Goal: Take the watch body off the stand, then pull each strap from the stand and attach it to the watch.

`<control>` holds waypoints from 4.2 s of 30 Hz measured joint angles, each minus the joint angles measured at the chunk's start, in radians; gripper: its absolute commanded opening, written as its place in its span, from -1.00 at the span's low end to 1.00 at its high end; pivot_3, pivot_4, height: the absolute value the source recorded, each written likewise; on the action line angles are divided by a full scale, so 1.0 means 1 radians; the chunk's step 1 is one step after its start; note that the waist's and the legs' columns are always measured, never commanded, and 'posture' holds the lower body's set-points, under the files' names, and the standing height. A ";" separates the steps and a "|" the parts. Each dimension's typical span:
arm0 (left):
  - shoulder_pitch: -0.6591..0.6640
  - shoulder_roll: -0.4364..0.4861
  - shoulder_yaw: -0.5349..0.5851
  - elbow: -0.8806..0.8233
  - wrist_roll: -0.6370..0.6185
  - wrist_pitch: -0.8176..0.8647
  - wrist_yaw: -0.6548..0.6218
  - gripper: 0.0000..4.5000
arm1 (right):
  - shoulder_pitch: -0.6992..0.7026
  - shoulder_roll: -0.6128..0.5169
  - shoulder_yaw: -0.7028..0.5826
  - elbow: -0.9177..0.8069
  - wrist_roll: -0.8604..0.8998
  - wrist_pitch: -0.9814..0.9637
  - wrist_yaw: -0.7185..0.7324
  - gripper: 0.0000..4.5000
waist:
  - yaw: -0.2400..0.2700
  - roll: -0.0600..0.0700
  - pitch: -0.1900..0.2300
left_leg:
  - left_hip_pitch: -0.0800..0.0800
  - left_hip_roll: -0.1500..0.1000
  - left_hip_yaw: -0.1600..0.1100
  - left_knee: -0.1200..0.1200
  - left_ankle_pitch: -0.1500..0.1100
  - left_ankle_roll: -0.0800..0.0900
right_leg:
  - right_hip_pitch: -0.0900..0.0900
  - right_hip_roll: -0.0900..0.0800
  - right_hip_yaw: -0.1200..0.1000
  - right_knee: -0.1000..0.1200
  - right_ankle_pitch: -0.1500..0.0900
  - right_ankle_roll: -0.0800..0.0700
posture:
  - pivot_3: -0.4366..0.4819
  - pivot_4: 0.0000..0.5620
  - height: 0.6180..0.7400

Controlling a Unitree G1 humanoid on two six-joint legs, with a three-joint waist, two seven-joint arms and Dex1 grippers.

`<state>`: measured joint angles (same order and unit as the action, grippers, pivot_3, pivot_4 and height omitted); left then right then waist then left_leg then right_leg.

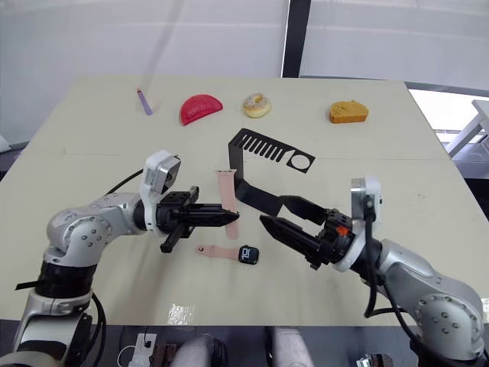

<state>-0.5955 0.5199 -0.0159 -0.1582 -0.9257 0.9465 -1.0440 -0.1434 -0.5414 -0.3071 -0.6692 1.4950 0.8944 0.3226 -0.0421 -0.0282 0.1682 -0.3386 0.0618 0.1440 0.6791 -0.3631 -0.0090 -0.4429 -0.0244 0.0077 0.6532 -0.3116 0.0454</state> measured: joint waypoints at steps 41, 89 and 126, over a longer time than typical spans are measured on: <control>-0.030 -0.089 -0.062 0.012 0.047 -0.029 0.016 -1.00 | -0.171 -0.009 0.215 0.056 0.103 -0.108 -0.239 -0.53 | 0.008 0.000 0.000 | -0.003 0.001 -0.001 0.000 0.000 0.000 | -0.002 0.000 0.000 -0.001 0.000 0.001 | -0.05 -0.47 0.95; -0.041 0.074 -0.086 -0.001 0.109 -0.052 -0.077 0.52 | -0.147 -0.183 0.163 0.027 0.175 -0.100 -0.187 -1.00 | 0.010 0.001 0.001 | -0.003 0.001 -0.002 -0.001 0.000 0.000 | -0.002 -0.001 -0.001 -0.002 0.000 0.000 | -0.05 -0.47 0.95; 0.129 0.004 -0.398 0.058 0.838 -0.637 -0.009 0.43 | 0.416 -0.515 -0.121 -0.194 -0.567 -0.169 0.498 -1.00 | 0.017 0.000 0.001 | -0.004 -0.001 -0.001 -0.004 0.002 0.004 | -0.001 -0.001 0.000 -0.008 0.003 0.005 | -0.05 -0.47 0.95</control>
<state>-0.4661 0.5236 -0.4136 -0.1001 -0.0873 0.3090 -1.0534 0.2726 -1.0565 -0.4285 -0.8627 0.9278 0.7252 0.8203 -0.0255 -0.0282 0.1693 -0.3430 0.0608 0.1427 0.6753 -0.3616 -0.0053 -0.4439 -0.0249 0.0077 0.6455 -0.3089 0.0500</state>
